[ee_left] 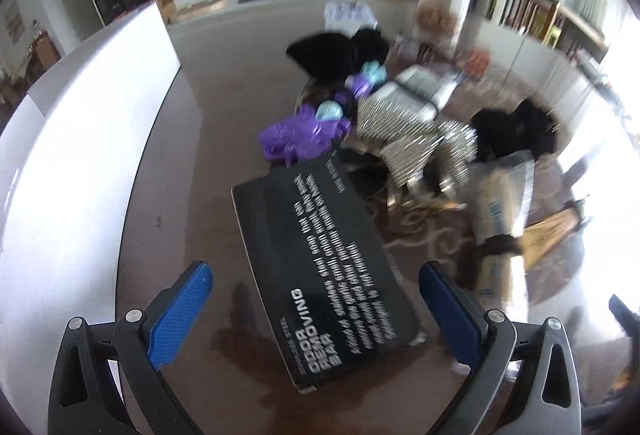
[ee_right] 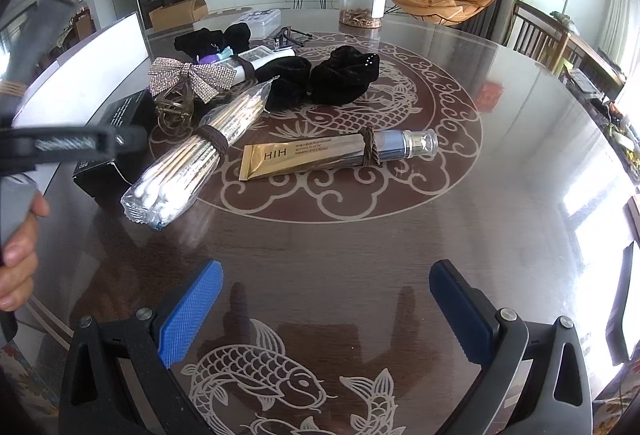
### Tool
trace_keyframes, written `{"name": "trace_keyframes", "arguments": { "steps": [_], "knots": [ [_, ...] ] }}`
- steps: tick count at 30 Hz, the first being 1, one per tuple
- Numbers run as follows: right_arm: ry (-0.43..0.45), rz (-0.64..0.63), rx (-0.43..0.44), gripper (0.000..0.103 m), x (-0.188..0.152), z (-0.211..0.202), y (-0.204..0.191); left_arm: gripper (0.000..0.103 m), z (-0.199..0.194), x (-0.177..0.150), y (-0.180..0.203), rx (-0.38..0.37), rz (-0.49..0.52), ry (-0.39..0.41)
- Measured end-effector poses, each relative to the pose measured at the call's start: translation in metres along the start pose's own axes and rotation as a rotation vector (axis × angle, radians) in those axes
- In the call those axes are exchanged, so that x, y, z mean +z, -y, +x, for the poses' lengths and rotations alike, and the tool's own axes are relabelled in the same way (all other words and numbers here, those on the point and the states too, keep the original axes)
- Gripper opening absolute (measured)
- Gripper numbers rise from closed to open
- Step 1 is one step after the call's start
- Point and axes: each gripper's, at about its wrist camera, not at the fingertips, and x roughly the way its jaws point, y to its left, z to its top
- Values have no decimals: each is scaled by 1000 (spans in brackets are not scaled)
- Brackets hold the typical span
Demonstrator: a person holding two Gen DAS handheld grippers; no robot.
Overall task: Organize objects
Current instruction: 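Grasp the black box with the left gripper while the right grasps the swab bundle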
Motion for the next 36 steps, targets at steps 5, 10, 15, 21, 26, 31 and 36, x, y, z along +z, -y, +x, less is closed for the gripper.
{"name": "trace_keyframes", "arguments": {
  "steps": [5,10,15,21,26,31,36],
  "knots": [
    [-1,-3,5,103,0,0,-1,103,12,-3,-7,-1,-25,-35],
    [-15,-2,-1,103,0,3,0,103,17,-2,-12,-30,-56,-33],
    [-38,15,-5,103,-1,8,4,103,16,-11,-12,-35,-40,25],
    [-39,78,0,103,-2,7,17,94,15,-10,-22,-54,-5,-5],
    [-55,123,-4,103,-2,10,26,58,1,-22,-28,-68,35,53],
    [23,139,81,103,7,-10,17,58,-13,-53,-30,-83,45,81],
    [-68,160,258,100,51,14,-25,58,-20,-73,-29,-88,43,89]
  ]
}}
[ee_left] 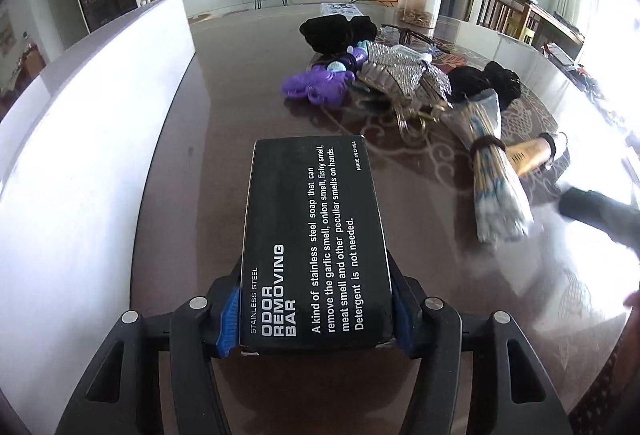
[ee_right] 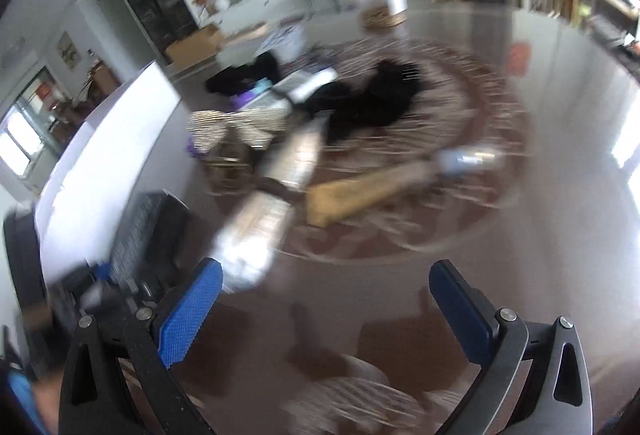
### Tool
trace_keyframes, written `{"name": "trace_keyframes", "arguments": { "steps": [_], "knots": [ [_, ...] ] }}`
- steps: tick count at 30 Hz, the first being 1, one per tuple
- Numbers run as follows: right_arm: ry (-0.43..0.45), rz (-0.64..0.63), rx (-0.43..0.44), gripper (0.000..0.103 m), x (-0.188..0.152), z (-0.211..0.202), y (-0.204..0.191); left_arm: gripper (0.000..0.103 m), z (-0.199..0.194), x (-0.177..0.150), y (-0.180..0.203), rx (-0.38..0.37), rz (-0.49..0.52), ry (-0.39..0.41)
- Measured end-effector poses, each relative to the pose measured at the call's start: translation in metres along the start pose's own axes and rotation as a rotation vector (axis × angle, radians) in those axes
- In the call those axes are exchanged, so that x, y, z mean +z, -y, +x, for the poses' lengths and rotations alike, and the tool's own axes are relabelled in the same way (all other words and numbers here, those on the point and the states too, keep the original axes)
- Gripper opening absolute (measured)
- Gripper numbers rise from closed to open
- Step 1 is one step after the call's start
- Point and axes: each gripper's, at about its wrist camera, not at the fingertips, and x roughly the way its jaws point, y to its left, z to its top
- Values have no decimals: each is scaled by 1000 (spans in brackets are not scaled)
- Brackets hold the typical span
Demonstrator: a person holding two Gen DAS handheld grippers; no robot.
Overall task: Organize objects
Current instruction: 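Grasp the black box with the left gripper while the right grasps the swab bundle, then carry the box and swab bundle into the cardboard bin and open both grippers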
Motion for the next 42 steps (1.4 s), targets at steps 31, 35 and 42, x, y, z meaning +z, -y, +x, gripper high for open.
{"name": "trace_keyframes", "arguments": {
  "steps": [31,35,42],
  "knots": [
    [116,18,292,35,1,-98,-91,58,-167,3,-70,-127,-60,184],
    [96,-68,402,35,11,-90,-162,58,-175,7,-131,-18,-131,181],
    [11,-303,458,35,7,-50,-293,58,-146,-11,-227,169,-251,92]
  ]
}}
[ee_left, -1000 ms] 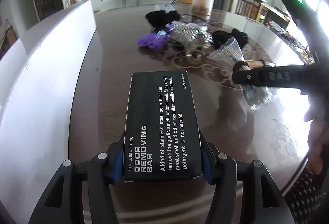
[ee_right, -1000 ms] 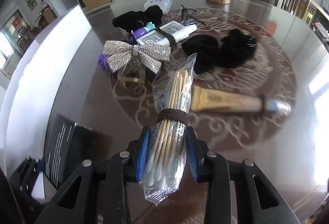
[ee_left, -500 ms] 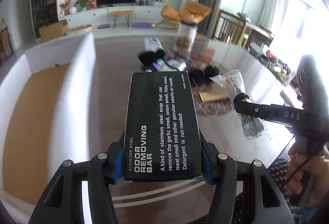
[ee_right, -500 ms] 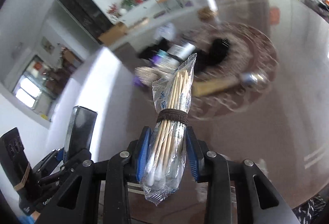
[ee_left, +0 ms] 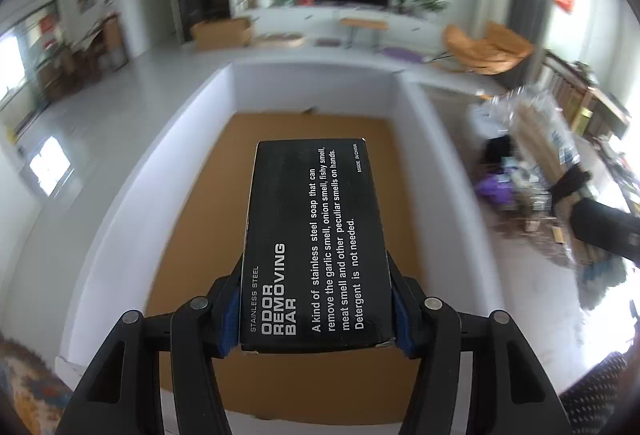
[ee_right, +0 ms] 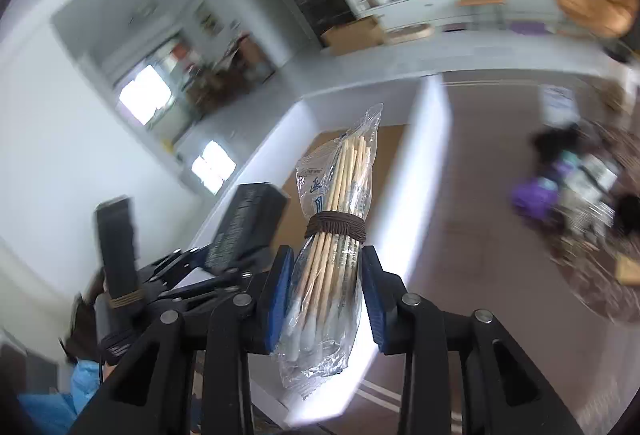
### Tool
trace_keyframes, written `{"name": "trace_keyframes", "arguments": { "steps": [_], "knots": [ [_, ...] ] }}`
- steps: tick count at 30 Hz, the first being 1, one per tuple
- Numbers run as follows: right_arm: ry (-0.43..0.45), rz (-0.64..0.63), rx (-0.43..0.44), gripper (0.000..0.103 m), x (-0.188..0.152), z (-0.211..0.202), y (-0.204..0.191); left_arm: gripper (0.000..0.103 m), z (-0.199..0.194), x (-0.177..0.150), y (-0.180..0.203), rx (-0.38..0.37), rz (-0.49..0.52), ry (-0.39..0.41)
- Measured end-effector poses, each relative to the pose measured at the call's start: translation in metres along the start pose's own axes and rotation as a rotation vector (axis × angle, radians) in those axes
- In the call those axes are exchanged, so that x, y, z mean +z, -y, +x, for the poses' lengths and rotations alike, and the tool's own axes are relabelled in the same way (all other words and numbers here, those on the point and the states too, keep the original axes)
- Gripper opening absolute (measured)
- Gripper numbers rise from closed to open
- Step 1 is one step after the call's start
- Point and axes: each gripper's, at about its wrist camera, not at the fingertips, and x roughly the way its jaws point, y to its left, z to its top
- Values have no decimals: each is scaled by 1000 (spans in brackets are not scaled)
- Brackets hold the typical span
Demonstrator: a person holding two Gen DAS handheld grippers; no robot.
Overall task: Organize objects
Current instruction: 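Carry the box and swab bundle into the cardboard bin and open both grippers, then move both open grippers back over the table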
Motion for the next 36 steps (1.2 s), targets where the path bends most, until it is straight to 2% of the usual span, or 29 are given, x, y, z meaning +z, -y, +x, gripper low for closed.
{"name": "trace_keyframes", "arguments": {
  "steps": [5,6,7,8,9,11,14,16,18,20,22,24,27,29,31,36],
  "knots": [
    [-122,-107,-30,38,-4,73,-28,58,26,-7,-27,46,-32,-80],
    [-134,-121,-33,41,-7,82,-30,59,29,-9,-29,63,-29,-93],
    [-133,-121,-35,53,-9,85,-28,59,31,-11,-27,80,-27,-96],
    [-114,-115,-35,63,-11,83,-25,64,31,-12,-27,101,-27,-92],
    [-86,-111,-35,67,-12,78,-22,73,31,-15,-27,107,-26,-83],
    [-15,-106,-61,78,-14,62,-11,82,25,-16,-21,112,-24,-49],
    [100,-85,-135,87,-22,27,16,82,10,-14,2,86,5,17],
    [175,-55,-226,94,-34,1,42,82,-3,-12,29,15,32,58],
    [235,-26,-349,96,-53,-21,72,83,-15,-9,65,-93,71,87],
    [231,-3,-519,97,-76,-36,114,88,-26,-13,107,-209,119,104],
    [204,40,-625,97,-95,-50,145,97,-33,-23,153,-332,178,98],
    [182,128,-711,97,-119,-64,179,101,-28,-37,203,-434,232,55],
    [155,288,-767,97,-144,-80,223,101,4,-53,250,-517,262,-45],
    [144,388,-774,97,-150,-87,243,101,27,-58,275,-483,285,-69],
    [140,432,-785,97,-160,-100,246,101,50,-60,288,-386,309,-58],
    [118,441,-799,97,-159,-94,256,101,82,-59,288,-277,312,-50]
  ]
}}
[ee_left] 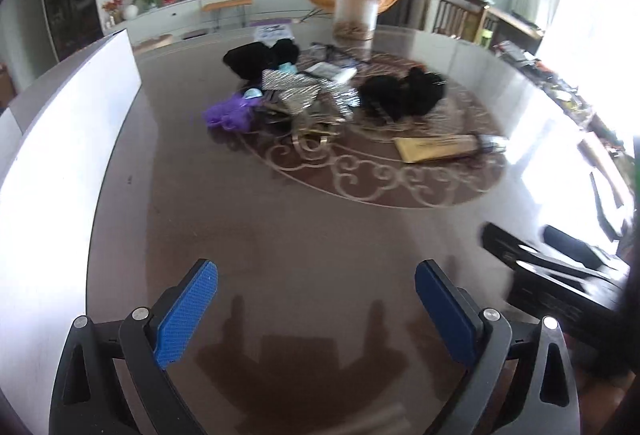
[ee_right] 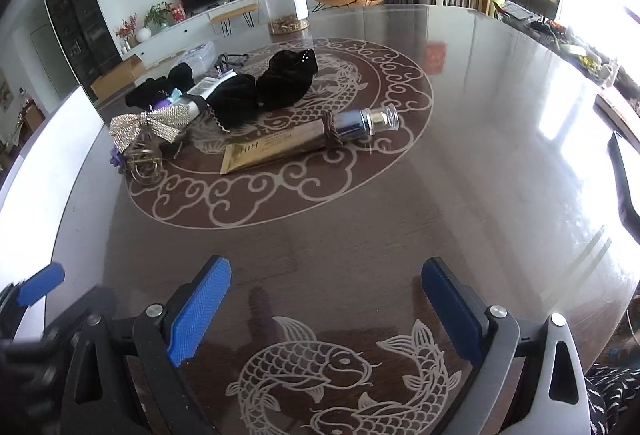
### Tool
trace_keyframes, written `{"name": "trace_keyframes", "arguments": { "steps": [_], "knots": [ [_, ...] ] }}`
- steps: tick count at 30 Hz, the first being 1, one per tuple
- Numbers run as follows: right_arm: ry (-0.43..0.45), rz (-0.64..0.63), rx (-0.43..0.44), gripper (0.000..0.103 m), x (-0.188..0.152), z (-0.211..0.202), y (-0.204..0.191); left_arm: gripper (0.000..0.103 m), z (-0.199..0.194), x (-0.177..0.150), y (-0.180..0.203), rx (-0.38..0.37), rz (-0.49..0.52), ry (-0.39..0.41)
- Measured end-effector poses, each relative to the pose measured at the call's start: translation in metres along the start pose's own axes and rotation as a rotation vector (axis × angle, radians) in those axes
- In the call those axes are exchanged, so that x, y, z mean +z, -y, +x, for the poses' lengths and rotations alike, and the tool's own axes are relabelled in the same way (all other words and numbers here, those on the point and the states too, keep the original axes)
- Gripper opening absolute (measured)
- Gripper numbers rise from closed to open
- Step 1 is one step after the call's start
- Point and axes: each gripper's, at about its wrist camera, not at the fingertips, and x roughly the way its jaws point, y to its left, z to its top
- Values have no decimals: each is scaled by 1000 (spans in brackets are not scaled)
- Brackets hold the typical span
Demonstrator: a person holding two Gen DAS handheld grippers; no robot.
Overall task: Organize objects
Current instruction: 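Move both open grippers back over the table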
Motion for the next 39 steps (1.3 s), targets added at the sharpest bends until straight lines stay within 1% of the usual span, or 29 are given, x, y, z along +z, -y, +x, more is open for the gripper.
{"name": "trace_keyframes", "arguments": {
  "steps": [2,8,11,14,17,31,33,36,39],
  "knots": [
    [-5,-1,-7,97,0,3,-2,101,15,5,-1,22,1,-17],
    [-13,-19,-37,97,-11,2,0,101,28,1,-4,46,-17,-47],
    [-18,-44,-57,100,-12,4,-4,101,30,-1,-2,65,-10,-40],
    [-23,-58,-70,103,-13,6,-6,101,28,-3,-3,65,-14,-36],
    [-20,-57,-70,103,-13,6,-5,103,27,-4,-4,65,-17,-37],
    [-15,-64,-75,103,-13,7,-7,103,27,-3,-5,67,-15,-33],
    [-14,-59,-70,103,-13,7,-6,103,27,-1,-5,62,-7,-43],
    [-12,-35,-91,103,-13,7,-1,103,30,5,-10,60,-3,-46],
    [-2,-7,-65,103,-12,4,4,103,34,10,-17,73,-24,-42]
  ]
}}
